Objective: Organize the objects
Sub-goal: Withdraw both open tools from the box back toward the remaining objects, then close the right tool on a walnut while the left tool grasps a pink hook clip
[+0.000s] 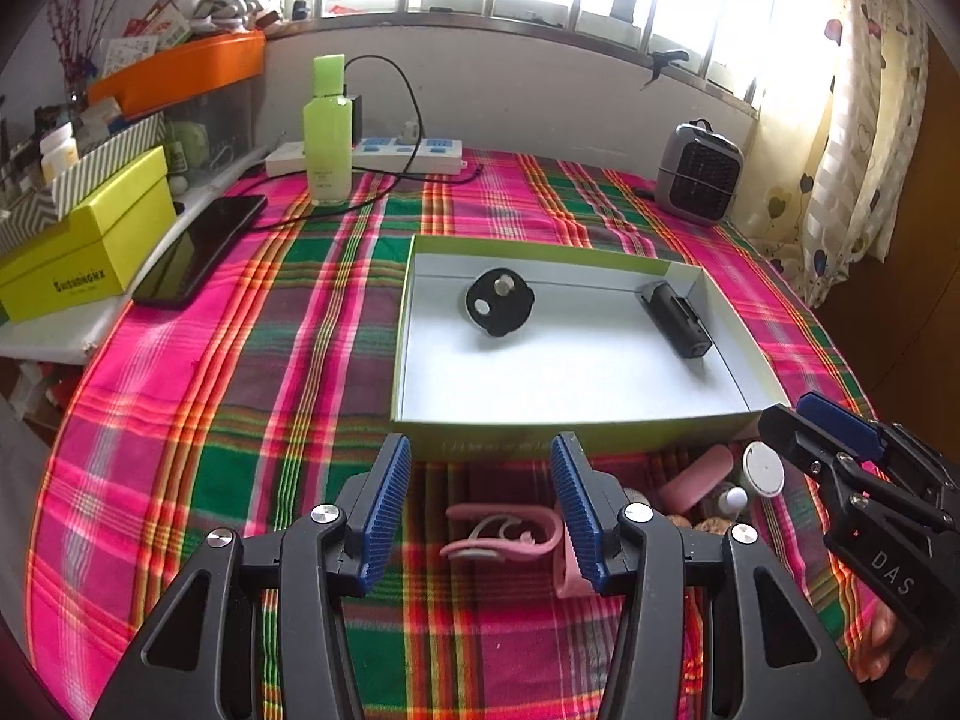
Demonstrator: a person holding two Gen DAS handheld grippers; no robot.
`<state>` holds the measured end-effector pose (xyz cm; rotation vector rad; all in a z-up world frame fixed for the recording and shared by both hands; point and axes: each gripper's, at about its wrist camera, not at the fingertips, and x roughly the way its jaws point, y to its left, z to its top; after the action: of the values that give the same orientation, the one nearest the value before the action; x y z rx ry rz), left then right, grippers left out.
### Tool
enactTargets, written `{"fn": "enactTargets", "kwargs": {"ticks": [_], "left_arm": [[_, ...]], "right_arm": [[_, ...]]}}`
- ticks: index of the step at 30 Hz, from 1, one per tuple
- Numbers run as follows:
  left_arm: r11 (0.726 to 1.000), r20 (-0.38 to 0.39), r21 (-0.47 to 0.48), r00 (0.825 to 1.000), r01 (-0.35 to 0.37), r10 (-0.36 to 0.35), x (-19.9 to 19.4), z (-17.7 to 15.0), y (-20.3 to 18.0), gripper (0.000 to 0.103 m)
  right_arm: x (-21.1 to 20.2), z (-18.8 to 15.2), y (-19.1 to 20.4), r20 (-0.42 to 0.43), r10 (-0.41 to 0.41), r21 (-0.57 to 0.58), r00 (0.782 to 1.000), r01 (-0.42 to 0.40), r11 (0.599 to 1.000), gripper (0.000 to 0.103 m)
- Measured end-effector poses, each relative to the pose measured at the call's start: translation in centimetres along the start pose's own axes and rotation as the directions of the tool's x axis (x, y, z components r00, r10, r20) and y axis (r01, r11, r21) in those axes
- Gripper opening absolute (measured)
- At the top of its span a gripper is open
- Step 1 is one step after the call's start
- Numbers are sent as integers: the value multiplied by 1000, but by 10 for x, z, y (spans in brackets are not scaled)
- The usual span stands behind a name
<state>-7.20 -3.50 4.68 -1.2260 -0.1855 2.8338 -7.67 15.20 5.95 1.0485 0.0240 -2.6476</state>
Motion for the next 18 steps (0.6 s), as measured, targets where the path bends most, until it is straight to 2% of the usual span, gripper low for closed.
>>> {"fn": "enactTargets", "kwargs": {"ticks": [10,18], "left_arm": [[999,-10,-3,999,35,-35,-5,-22,10,48],[997,-46,-9,996,73,-73,1,-39,16,48]], "right_arm": [[-7,-16,1,7,39,-12,999,-39,999,43],[-5,-32,0,-21,71,-15,997,-71,997,43]]}}
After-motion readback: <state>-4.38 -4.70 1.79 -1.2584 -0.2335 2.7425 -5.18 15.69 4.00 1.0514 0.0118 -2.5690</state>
